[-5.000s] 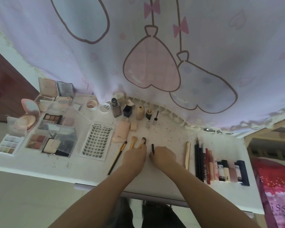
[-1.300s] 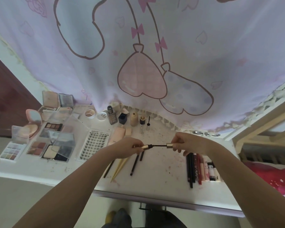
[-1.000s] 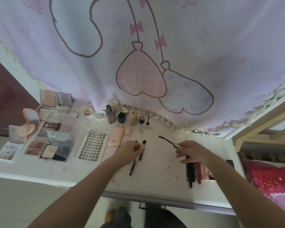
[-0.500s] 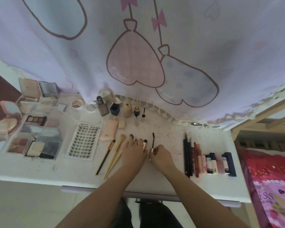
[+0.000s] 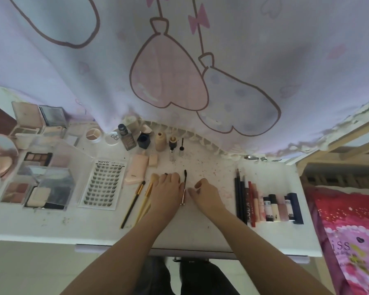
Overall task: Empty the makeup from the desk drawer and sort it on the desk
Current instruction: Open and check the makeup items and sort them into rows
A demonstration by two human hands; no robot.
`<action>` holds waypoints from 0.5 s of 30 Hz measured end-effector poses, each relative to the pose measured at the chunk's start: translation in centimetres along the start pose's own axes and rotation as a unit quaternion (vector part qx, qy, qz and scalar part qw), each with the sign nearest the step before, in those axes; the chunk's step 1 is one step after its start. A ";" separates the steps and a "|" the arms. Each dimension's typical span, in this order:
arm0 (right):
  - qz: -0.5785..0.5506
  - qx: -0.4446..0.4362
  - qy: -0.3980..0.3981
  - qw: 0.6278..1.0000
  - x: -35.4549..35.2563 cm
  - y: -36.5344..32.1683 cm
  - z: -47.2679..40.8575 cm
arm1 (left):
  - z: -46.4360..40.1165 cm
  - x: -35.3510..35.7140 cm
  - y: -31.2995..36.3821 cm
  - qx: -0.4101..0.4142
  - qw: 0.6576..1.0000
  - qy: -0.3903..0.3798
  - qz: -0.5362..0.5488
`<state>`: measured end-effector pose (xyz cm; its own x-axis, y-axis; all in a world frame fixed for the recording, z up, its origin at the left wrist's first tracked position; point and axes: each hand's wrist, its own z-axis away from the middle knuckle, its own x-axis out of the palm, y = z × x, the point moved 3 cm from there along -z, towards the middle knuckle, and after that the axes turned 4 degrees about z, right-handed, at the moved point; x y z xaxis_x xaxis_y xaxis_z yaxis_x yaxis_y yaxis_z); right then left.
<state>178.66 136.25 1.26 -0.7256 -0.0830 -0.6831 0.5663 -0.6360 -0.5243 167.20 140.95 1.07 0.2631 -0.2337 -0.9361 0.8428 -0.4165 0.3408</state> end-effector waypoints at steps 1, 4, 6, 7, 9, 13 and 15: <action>0.009 0.002 0.012 1.000 -1.5 0.6 -0.3 | -0.2 -0.3 0.9 0.013 1.000 -0.006 -0.001; 0.075 0.015 0.044 0.996 -6.7 3.1 -1.9 | -0.8 0.1 5.0 0.072 0.997 -0.022 0.032; 0.150 0.019 0.031 0.988 -9.2 5.1 -3.0 | -1.0 1.5 8.5 0.106 0.992 -0.057 0.048; 0.177 0.023 0.019 0.984 -9.9 6.0 -3.4 | -1.0 2.4 10.1 0.108 0.990 -0.079 0.052; 0.215 0.023 0.000 0.976 -10.6 7.2 -3.9 | -1.1 4.4 12.5 0.085 0.987 -0.126 0.050; 0.199 0.030 0.004 0.980 -10.6 8.2 -4.2 | -1.5 6.4 14.2 0.036 0.989 -0.145 0.007; 0.197 0.022 0.004 0.980 -10.3 8.3 -4.5 | -1.8 6.7 14.2 0.025 0.990 -0.142 0.003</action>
<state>192.62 135.24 1.66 -0.4514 -0.3221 -0.8322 0.7837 -0.5890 -0.1971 181.74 135.03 -0.49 0.1186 -0.4708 -0.8742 0.8159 -0.4555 0.3560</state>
